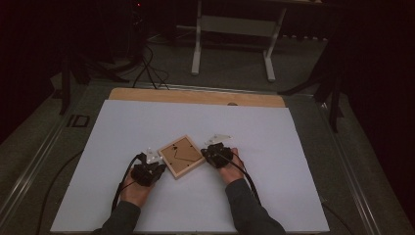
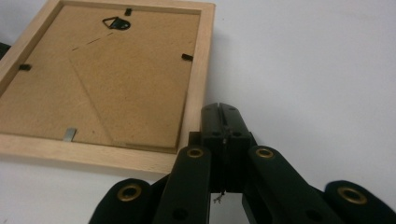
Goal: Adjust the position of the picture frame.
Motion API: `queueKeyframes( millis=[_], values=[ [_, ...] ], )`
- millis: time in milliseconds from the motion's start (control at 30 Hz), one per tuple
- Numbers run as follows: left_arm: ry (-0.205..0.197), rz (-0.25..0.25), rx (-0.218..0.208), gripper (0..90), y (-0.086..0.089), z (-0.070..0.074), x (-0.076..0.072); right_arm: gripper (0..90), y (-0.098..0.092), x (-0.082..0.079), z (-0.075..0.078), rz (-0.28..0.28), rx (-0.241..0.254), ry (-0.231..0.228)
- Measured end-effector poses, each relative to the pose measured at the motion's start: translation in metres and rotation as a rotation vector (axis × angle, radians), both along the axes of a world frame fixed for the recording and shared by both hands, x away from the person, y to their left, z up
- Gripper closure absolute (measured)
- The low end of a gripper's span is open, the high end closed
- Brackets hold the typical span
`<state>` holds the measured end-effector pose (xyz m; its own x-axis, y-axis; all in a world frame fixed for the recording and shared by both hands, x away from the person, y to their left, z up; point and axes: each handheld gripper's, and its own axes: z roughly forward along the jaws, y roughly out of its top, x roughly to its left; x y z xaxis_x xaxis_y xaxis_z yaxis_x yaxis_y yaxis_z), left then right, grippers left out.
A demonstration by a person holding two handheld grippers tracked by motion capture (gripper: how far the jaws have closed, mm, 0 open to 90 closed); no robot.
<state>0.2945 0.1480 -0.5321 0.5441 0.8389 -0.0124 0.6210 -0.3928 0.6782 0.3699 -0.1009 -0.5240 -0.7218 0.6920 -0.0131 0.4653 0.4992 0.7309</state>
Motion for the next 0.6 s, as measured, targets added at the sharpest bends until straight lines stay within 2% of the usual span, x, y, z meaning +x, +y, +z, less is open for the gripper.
queueKeyframes(
  millis=[233,600],
  values=[
    [0.013,-0.006,-0.006,90.0,-0.003,0.001,0.000,90.0,-0.004,-0.007,0.002,0.015,-0.035,-0.002],
    [0.019,0.001,-0.030,90.0,-0.002,0.000,0.007,90.0,-0.011,-0.022,0.004,0.020,-0.034,0.004]
  ],
)
